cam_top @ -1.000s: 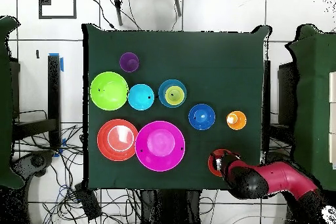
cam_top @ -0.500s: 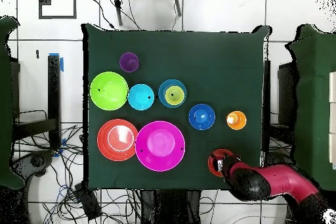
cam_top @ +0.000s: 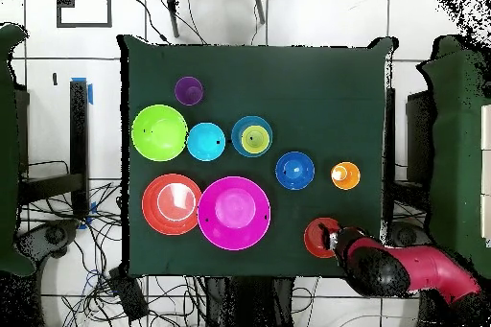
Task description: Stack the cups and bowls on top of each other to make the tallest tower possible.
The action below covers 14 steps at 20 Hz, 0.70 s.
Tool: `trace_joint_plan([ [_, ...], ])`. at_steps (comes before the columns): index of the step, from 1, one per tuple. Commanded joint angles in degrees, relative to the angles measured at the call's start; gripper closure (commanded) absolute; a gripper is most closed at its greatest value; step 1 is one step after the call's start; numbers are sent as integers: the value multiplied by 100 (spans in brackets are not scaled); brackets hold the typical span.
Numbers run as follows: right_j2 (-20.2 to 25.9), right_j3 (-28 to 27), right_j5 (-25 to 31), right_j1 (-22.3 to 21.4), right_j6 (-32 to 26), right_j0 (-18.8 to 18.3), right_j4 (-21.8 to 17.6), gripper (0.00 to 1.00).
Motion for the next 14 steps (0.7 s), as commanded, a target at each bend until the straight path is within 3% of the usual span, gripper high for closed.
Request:
trace_joint_plan([
  [1,89,-145,149,-260,-1199,389,-375,0],
  [5,-319,-113,-4,-522,-597,893,-968,0],
  [14,-710,-351,-389,-238,-52,1270,-1522,0],
])
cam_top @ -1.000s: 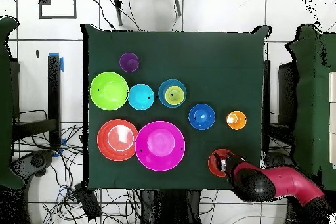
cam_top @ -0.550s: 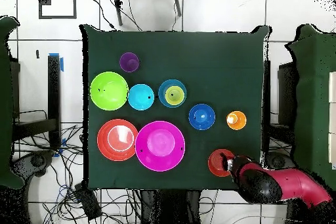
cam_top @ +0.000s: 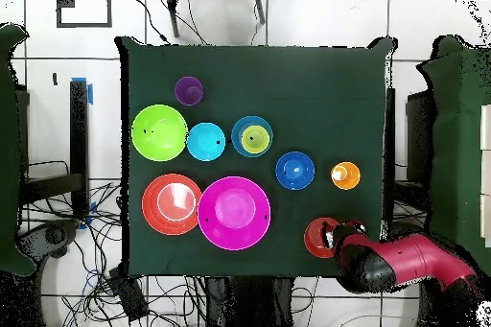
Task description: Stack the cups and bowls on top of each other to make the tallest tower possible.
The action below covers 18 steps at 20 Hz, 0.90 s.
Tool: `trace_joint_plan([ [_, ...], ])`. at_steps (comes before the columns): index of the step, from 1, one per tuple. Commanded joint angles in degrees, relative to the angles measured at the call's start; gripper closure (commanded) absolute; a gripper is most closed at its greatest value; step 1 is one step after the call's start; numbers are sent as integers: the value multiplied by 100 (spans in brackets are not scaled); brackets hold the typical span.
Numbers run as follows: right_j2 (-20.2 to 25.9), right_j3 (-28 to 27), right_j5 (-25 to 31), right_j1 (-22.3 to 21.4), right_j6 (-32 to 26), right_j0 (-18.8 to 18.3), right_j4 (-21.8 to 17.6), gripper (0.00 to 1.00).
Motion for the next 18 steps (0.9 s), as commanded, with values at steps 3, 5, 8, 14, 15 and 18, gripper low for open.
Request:
trace_joint_plan([
  [3,-560,-467,-416,395,-3,502,-786,0],
  [5,-603,-557,-426,491,-62,513,-762,0],
  [8,-619,-629,-506,574,-146,471,-711,0],
  [14,-612,-638,-566,607,-319,370,-590,0],
  [15,-586,-643,-531,632,-411,316,-517,0],
  [18,-507,-614,-448,566,-545,257,-346,0],
])
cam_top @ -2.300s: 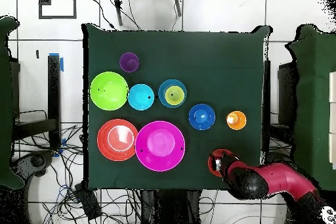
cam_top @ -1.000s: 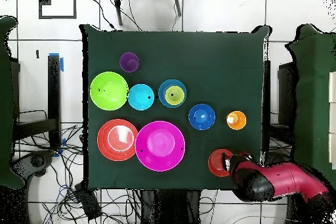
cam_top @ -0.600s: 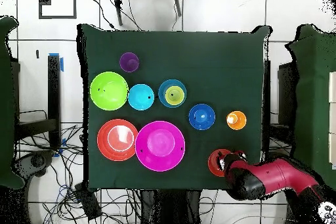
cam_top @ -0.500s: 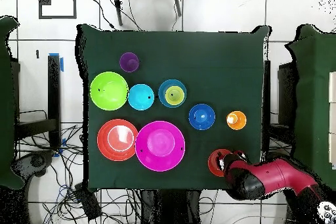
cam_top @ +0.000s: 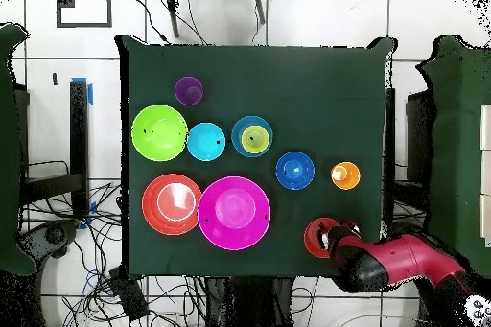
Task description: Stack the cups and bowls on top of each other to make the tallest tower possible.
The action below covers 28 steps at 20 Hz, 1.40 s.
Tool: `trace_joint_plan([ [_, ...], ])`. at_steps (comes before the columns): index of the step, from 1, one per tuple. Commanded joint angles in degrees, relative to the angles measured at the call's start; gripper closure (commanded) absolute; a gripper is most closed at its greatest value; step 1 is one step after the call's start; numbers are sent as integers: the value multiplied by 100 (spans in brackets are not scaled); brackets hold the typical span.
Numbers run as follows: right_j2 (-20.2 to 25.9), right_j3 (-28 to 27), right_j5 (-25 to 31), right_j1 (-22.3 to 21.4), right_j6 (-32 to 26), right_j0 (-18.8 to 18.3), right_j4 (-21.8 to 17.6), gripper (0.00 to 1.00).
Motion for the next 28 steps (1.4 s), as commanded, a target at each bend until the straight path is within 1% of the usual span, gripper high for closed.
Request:
trace_joint_plan([
  [1,-55,-437,-148,250,-585,33,-94,0],
  [6,86,-362,-21,102,-720,-50,119,0],
  [13,-1,-408,-147,218,-487,44,4,0],
  [19,-181,-499,-308,398,-232,190,-233,0],
  [22,-308,-606,-407,563,-101,289,-379,0],
  [25,-338,-685,-454,664,-125,294,-384,0],
  [28,-307,-726,-453,756,-214,214,-289,0],
])
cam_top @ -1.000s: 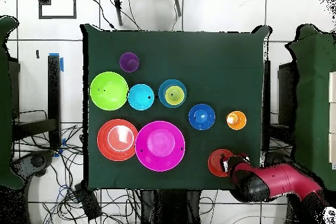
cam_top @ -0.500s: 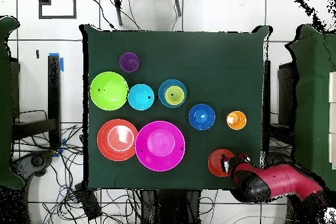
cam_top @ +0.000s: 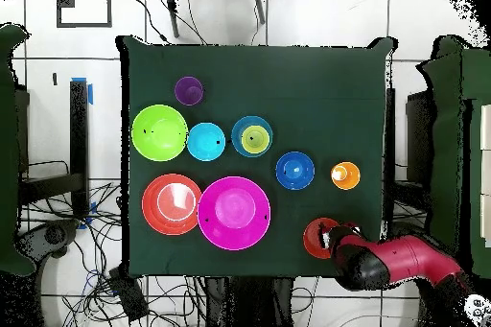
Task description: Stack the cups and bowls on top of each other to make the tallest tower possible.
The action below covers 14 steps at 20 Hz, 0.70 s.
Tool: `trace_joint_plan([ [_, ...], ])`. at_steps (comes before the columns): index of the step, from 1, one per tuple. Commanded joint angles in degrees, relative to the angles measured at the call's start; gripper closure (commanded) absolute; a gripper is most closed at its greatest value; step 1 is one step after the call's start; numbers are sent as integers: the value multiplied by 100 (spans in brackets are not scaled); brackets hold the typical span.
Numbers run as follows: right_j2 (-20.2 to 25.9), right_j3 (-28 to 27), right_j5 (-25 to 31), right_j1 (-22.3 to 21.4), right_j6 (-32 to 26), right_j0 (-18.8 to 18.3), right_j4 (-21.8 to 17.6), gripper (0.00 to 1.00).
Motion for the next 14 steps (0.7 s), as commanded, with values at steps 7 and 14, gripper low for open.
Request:
trace_joint_plan([
  [7,-87,-577,-526,543,-297,198,-251,0],
  [14,-30,-559,-255,625,-670,64,-40,100],
])
